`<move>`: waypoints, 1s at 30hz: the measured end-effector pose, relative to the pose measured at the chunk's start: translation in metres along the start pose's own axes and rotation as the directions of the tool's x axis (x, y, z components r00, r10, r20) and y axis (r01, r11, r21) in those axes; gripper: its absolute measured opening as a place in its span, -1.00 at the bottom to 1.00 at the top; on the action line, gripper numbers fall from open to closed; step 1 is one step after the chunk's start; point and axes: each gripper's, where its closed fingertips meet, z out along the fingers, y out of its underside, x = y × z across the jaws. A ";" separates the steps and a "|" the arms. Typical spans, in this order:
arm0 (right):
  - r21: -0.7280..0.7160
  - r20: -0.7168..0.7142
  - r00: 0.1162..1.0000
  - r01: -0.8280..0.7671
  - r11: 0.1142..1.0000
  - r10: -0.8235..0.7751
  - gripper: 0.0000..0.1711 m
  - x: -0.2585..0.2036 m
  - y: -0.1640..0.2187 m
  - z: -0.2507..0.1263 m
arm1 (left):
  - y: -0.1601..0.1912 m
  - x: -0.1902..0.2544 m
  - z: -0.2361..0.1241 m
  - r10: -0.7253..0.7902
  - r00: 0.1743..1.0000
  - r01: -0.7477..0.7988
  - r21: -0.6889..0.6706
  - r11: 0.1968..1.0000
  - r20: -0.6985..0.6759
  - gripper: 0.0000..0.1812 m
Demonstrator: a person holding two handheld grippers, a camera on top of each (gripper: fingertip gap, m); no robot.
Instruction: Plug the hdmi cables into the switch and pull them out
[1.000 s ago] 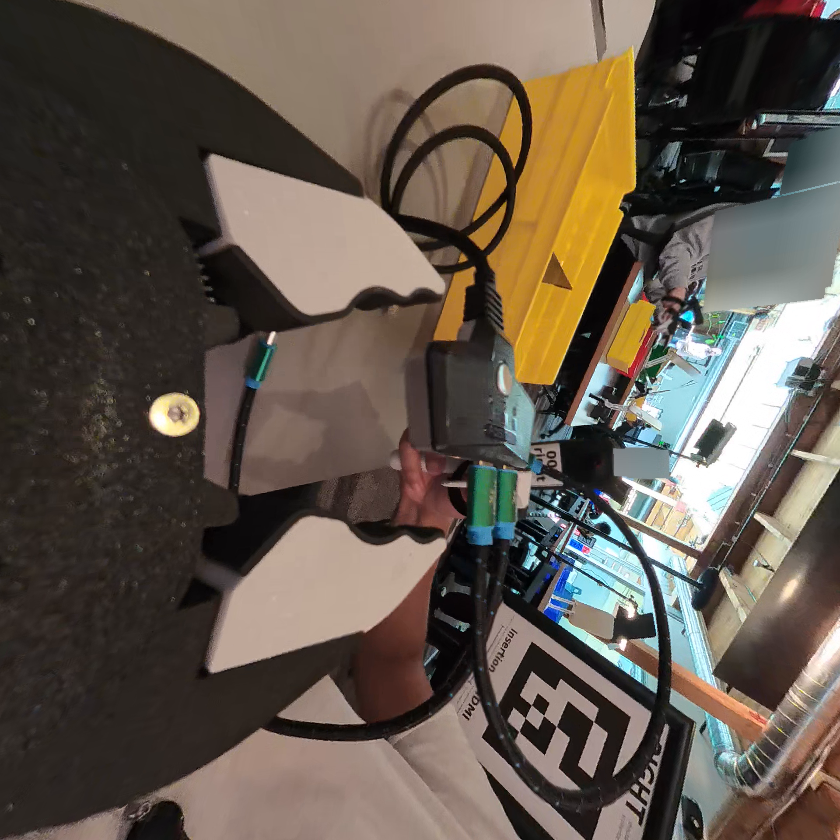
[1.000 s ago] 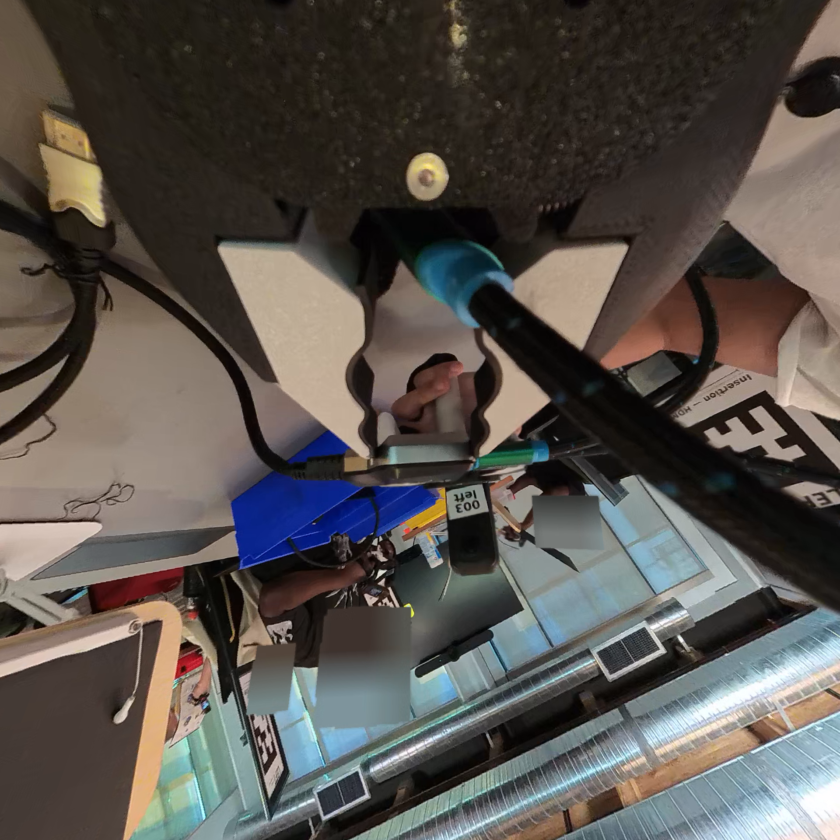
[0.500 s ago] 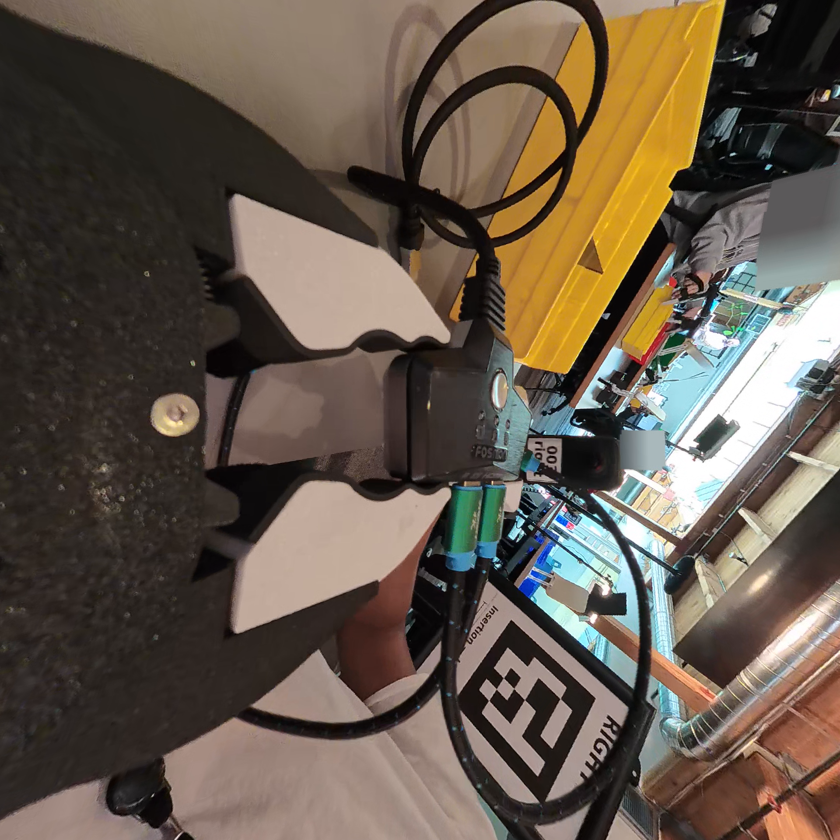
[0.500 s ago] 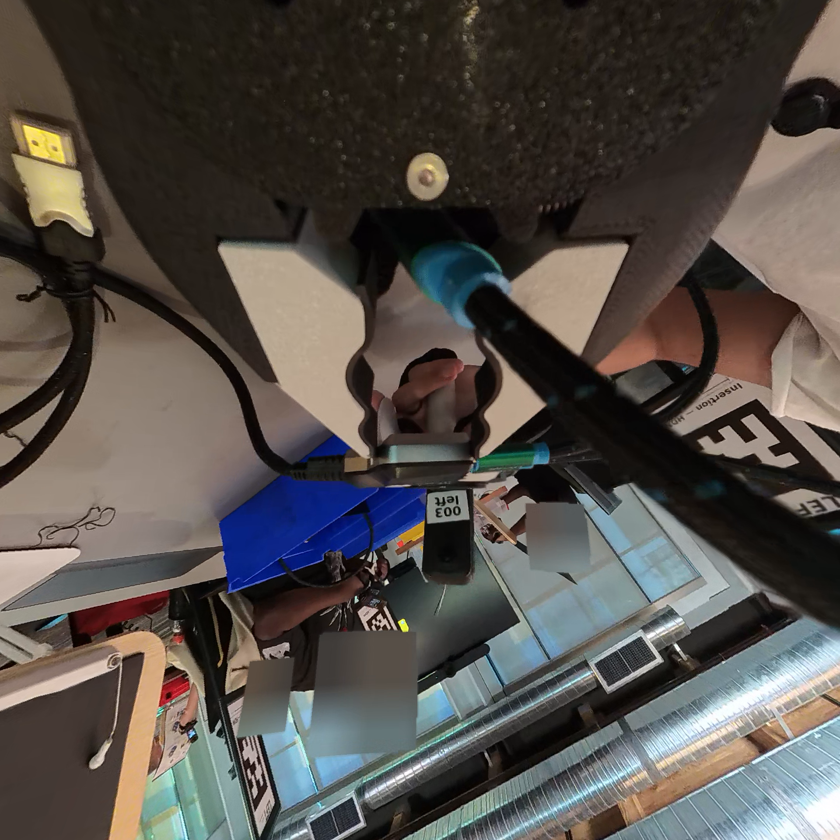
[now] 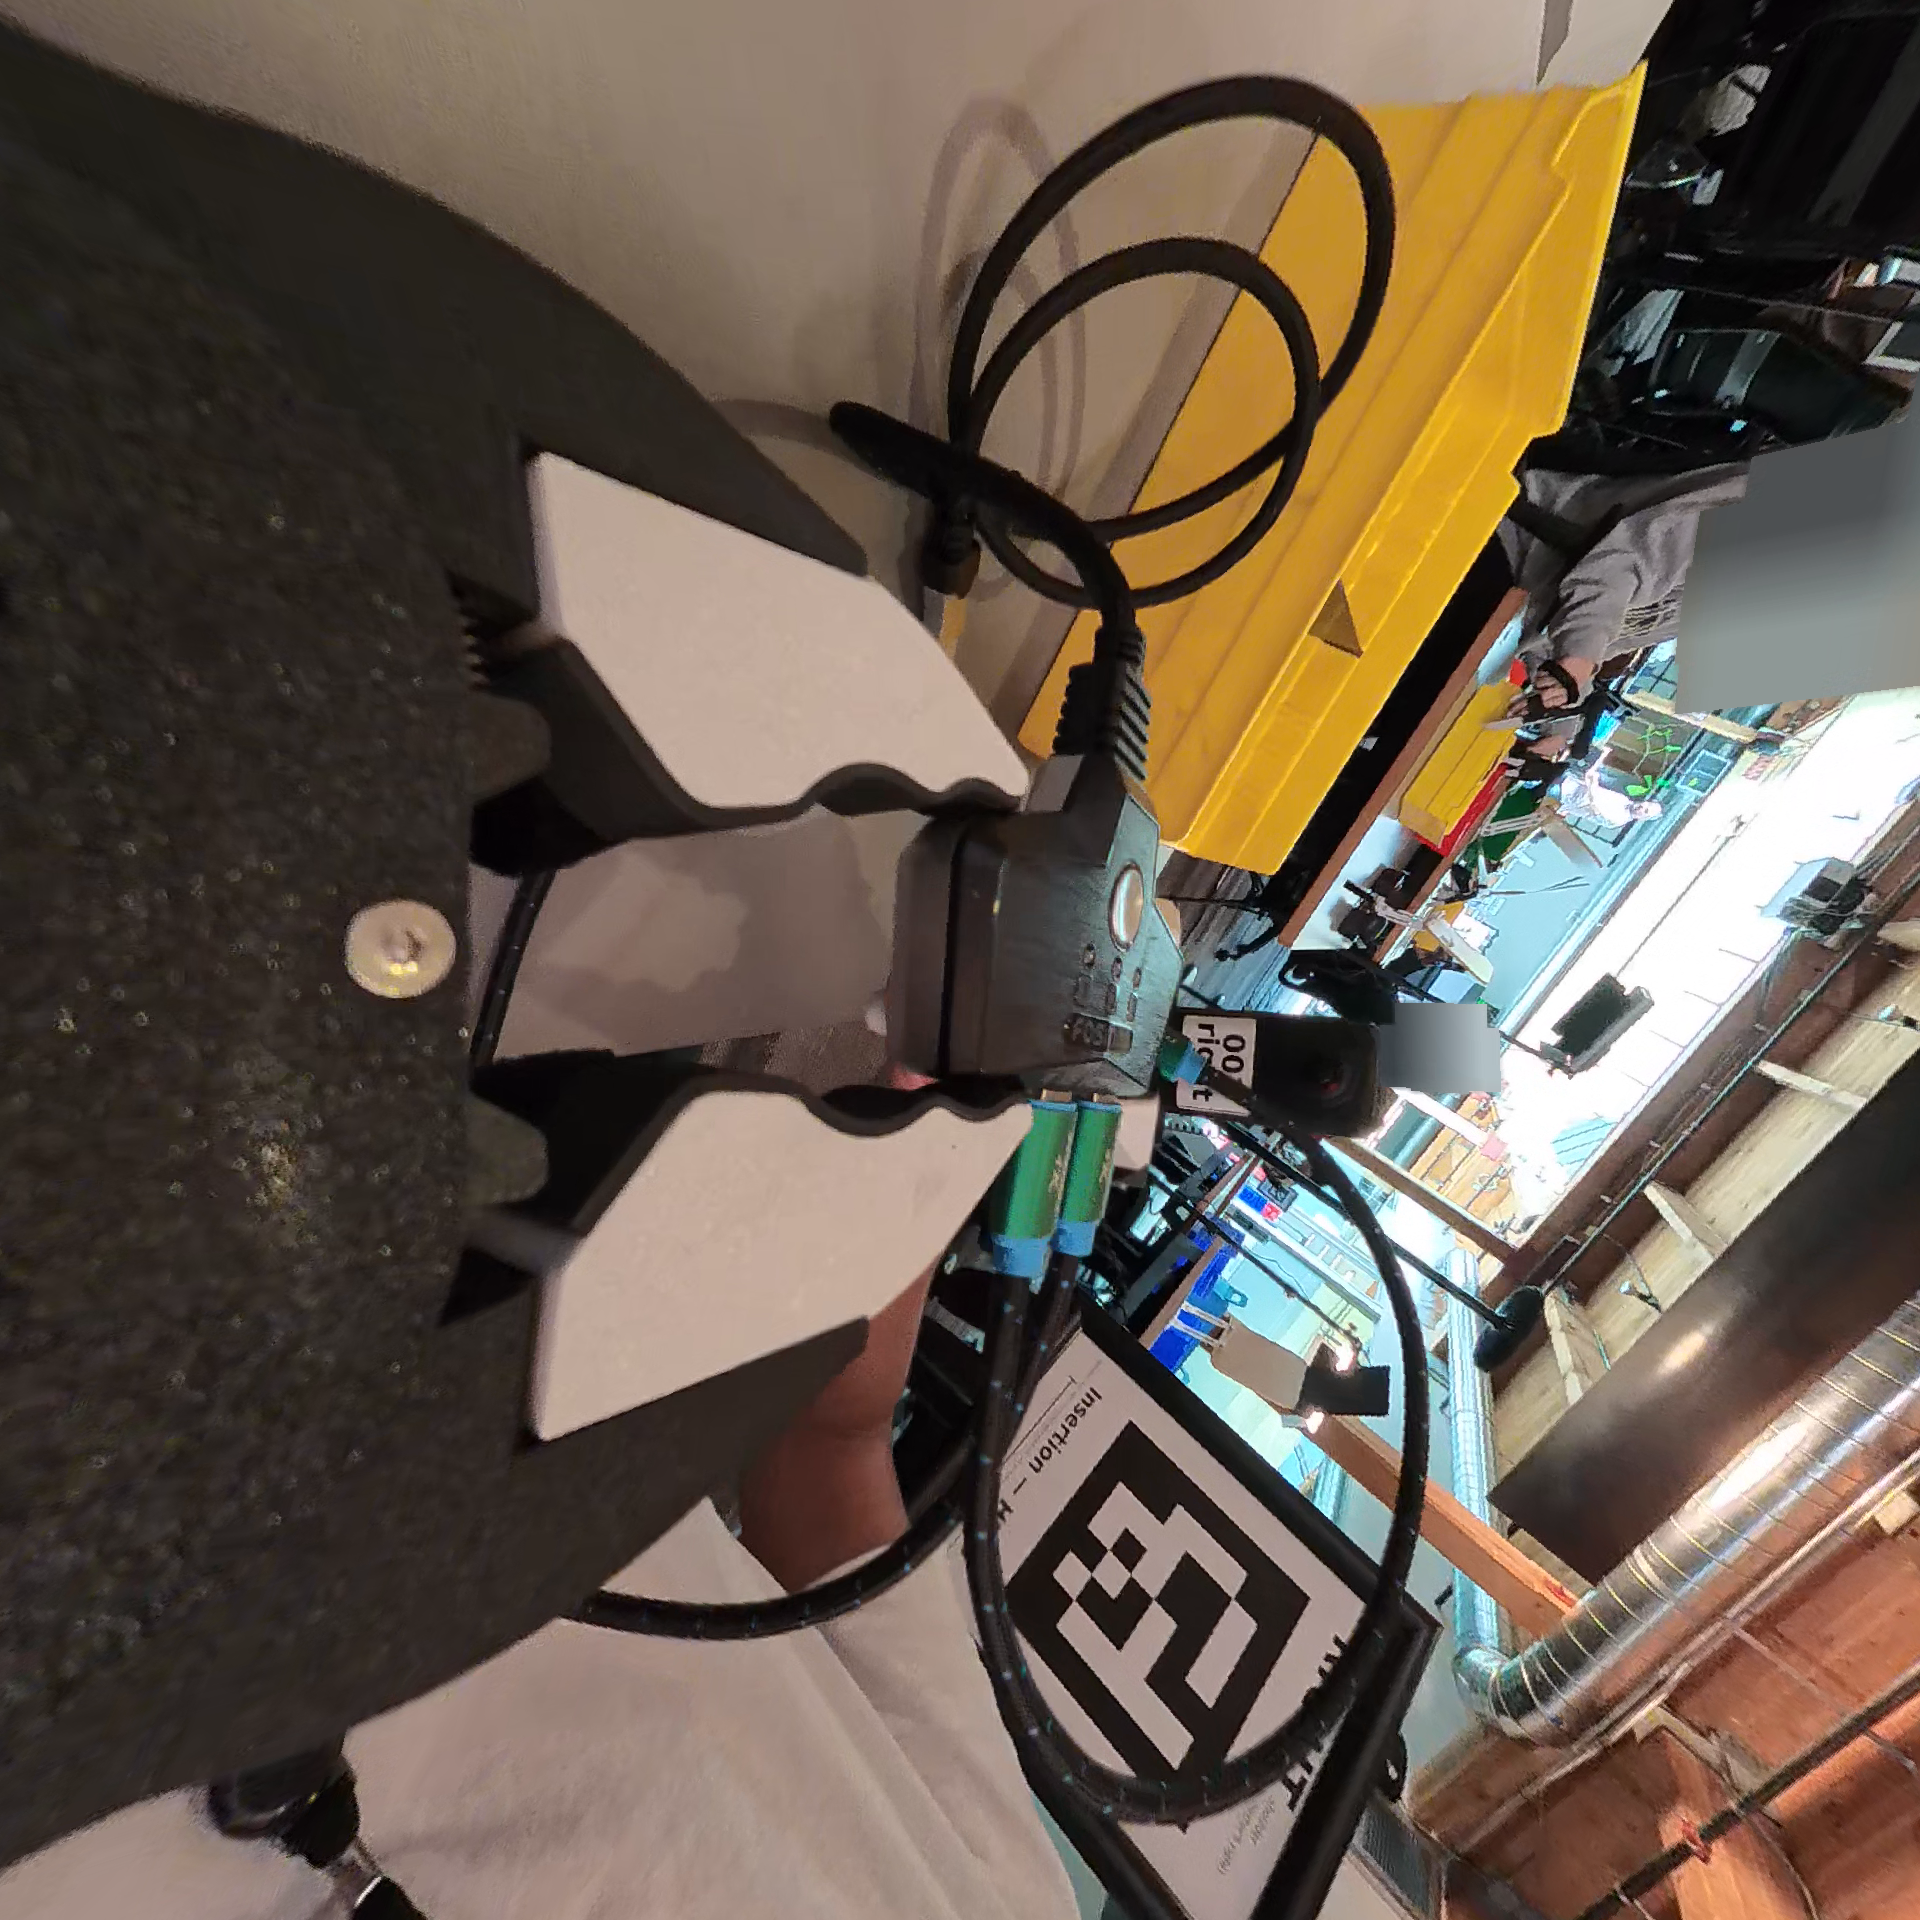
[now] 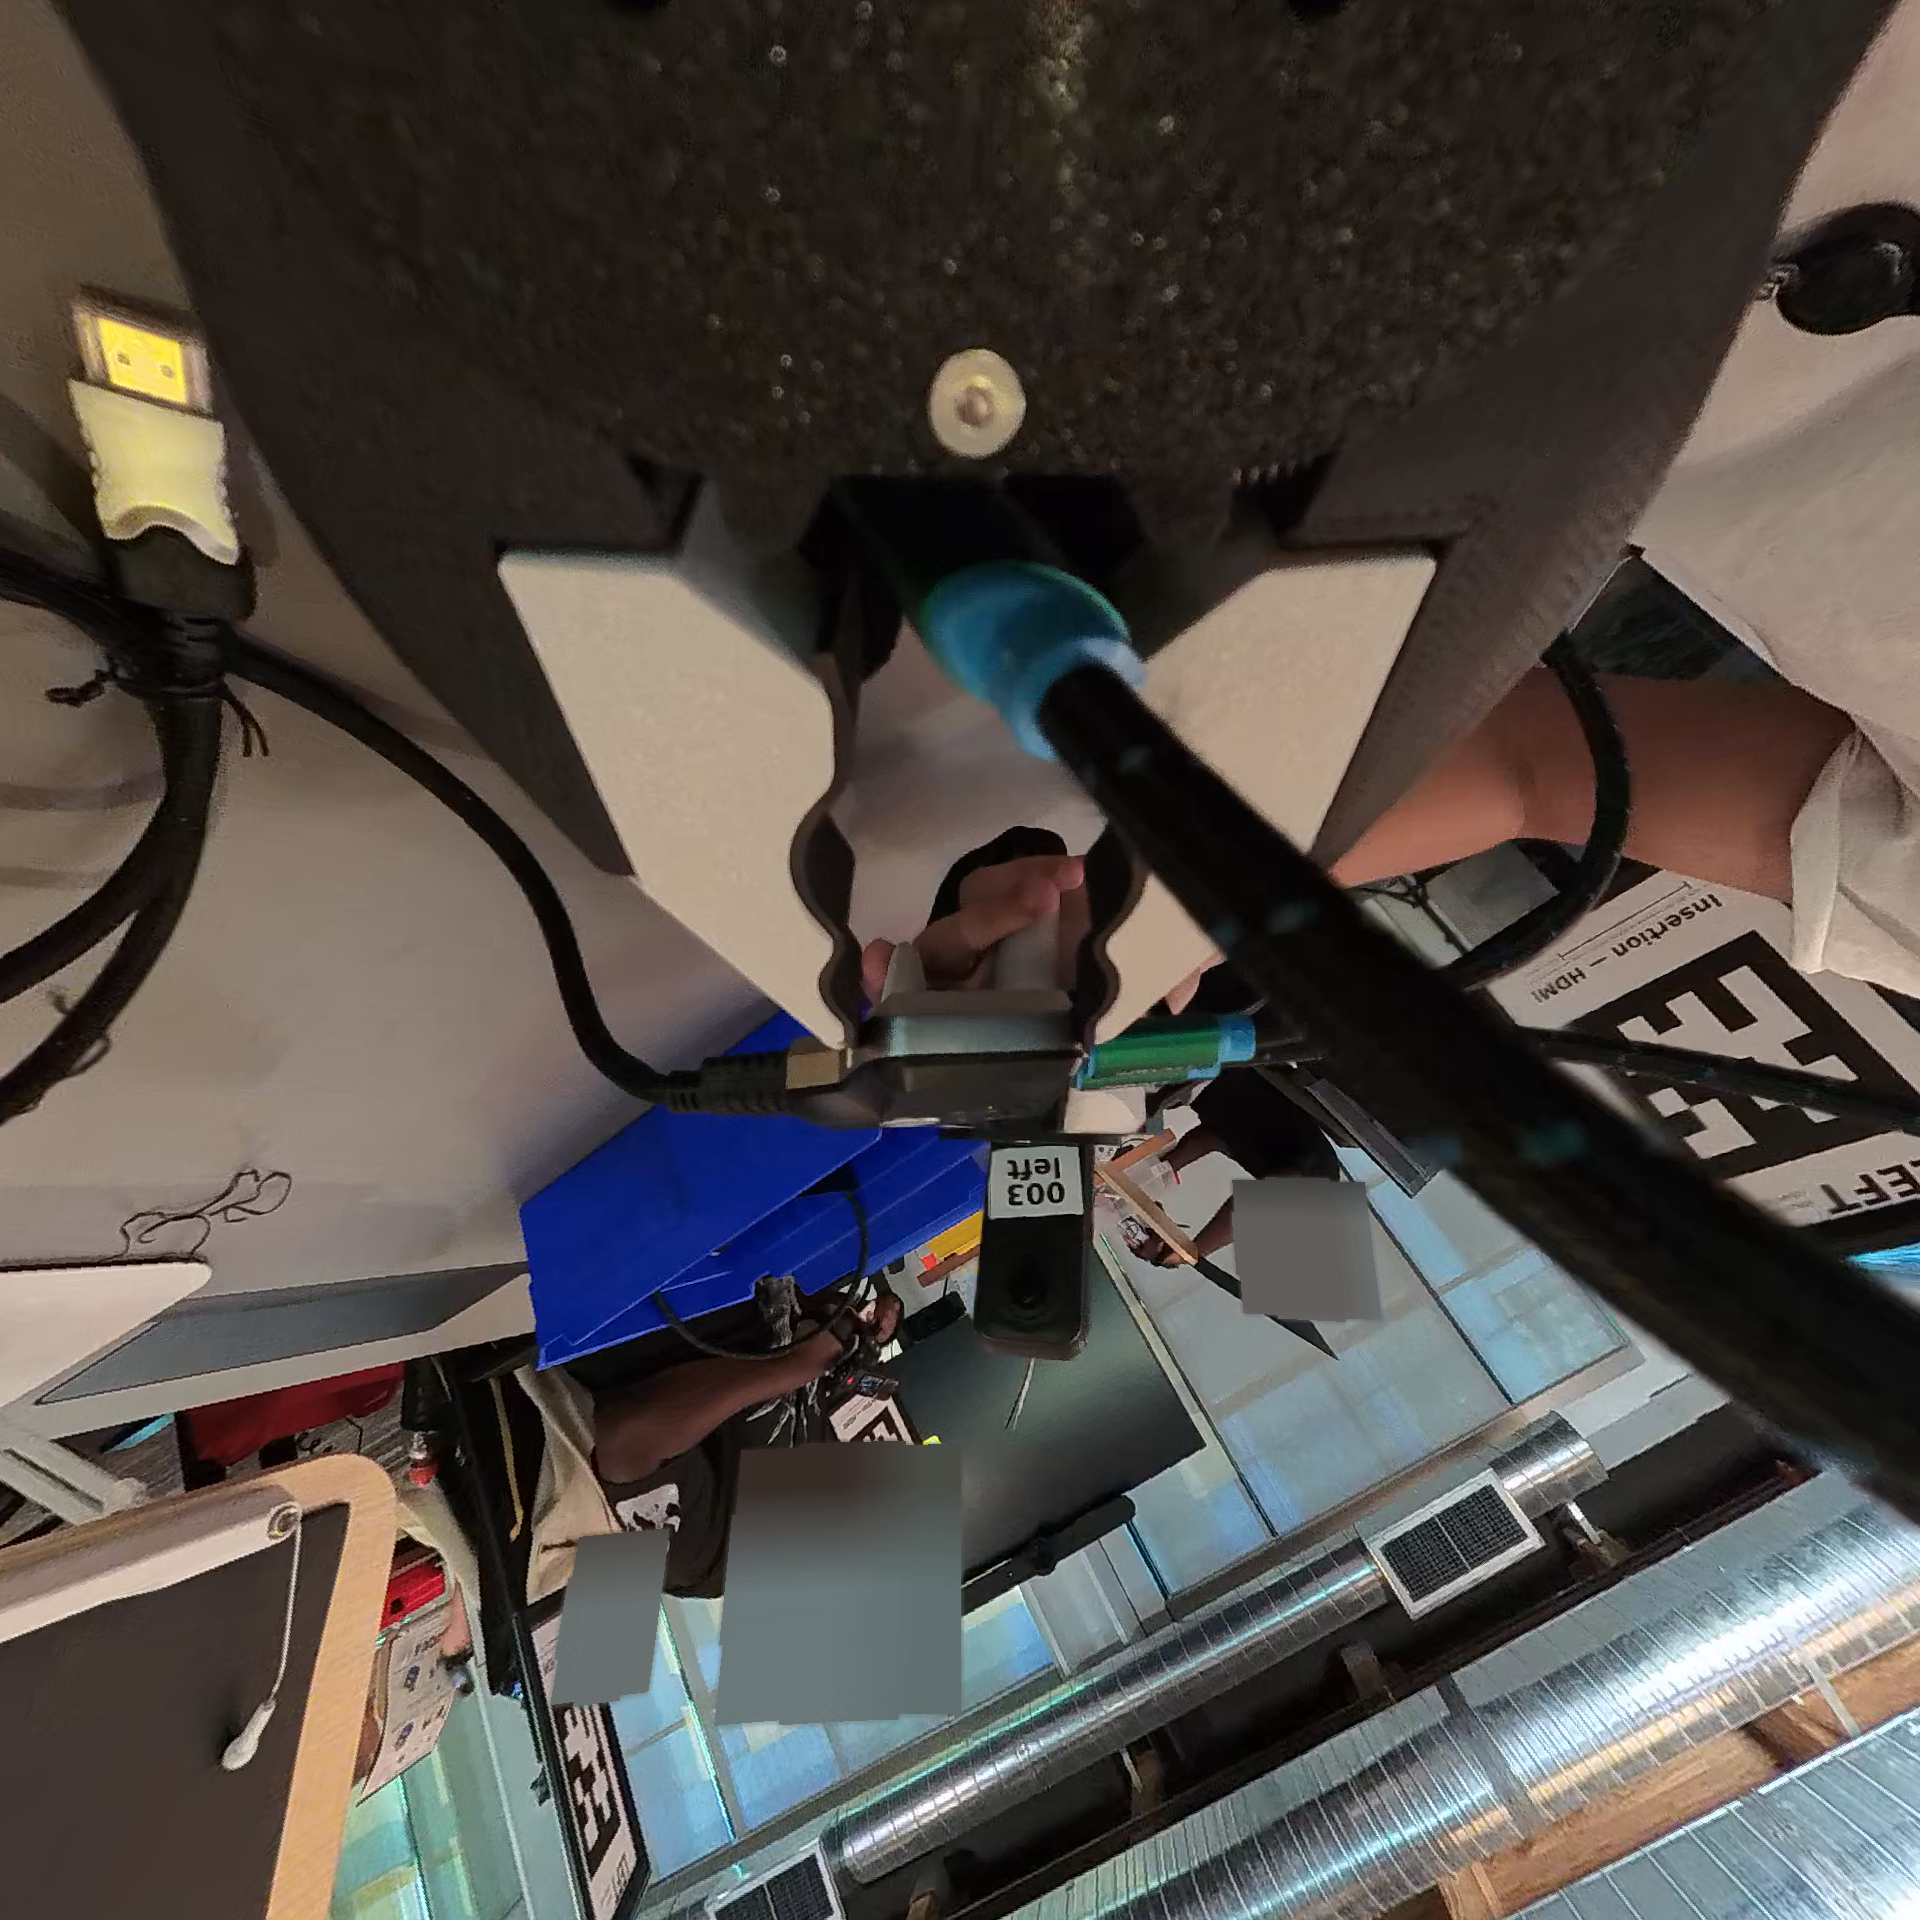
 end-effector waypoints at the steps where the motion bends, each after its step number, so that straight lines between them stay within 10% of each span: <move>1: 0.001 0.000 1.000 -0.002 1.000 0.002 -0.53 0.000 0.000 0.000 | -0.001 0.000 0.000 0.008 1.000 -0.008 0.007 1.000 0.006 -0.47; 21: -0.080 -0.376 0.910 0.154 0.985 -0.173 -0.26 0.019 0.009 -0.017 | -0.042 -0.012 -0.029 0.037 0.964 -0.084 0.167 0.982 0.263 -0.46; 30: -0.131 -0.432 0.797 0.408 0.903 -0.422 -0.41 -0.022 0.028 0.026 | -0.043 0.014 -0.051 0.179 0.731 -0.340 0.123 0.933 0.659 -0.46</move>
